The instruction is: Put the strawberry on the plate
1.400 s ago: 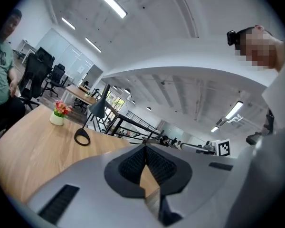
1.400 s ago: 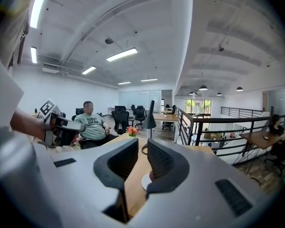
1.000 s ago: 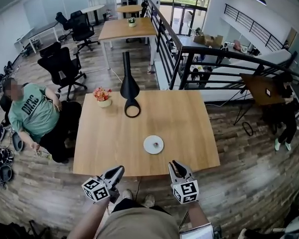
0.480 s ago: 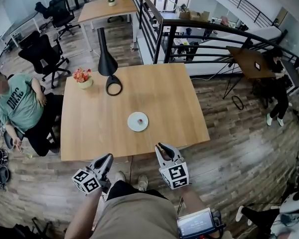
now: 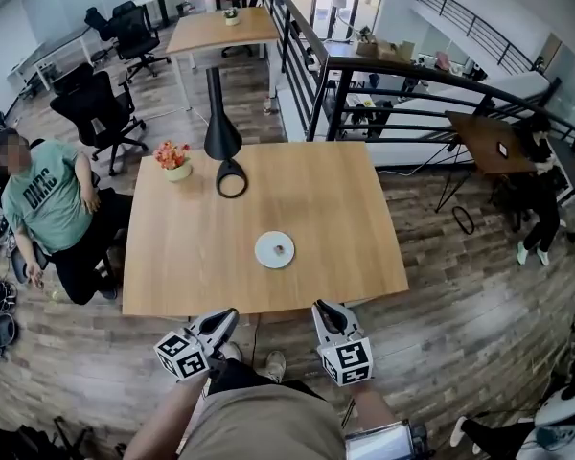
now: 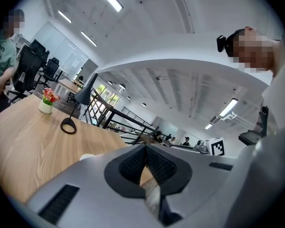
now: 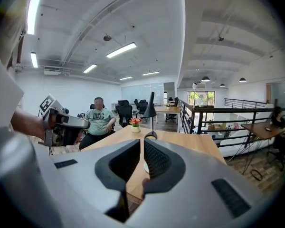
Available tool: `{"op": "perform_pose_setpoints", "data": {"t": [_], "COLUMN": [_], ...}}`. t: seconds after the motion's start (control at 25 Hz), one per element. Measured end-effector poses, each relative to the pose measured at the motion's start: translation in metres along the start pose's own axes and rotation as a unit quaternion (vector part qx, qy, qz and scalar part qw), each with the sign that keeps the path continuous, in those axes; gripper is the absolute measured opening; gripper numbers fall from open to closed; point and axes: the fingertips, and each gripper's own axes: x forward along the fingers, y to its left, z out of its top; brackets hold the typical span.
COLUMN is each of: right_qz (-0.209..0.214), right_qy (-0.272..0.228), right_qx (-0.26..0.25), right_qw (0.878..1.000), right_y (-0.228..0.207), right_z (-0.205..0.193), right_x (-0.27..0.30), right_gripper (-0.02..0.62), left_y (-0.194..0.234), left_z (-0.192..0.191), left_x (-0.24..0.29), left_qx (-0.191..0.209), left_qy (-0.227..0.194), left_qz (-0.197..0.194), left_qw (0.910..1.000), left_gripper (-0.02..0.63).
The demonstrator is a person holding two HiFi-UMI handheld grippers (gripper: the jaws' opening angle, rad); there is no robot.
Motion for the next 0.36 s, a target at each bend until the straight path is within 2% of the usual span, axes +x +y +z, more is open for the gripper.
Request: {"op": "perform_pose_setpoints", "data": {"t": [0.36], "right_qz": [0.015], "right_qy": [-0.024], "right_qx": [-0.031], "right_qw": [0.999], "right_y": [0.034], "right_z": [0.033], "right_x": [0.014], "right_gripper": [0.031], "left_y": [0.013], "left_z": [0.009], "left_x": [-0.009], "left_qx": [-0.006], "left_qy": [0.002], "left_qz": [-0.022], "left_qw": [0.9997], "left_gripper": [0.005]}}
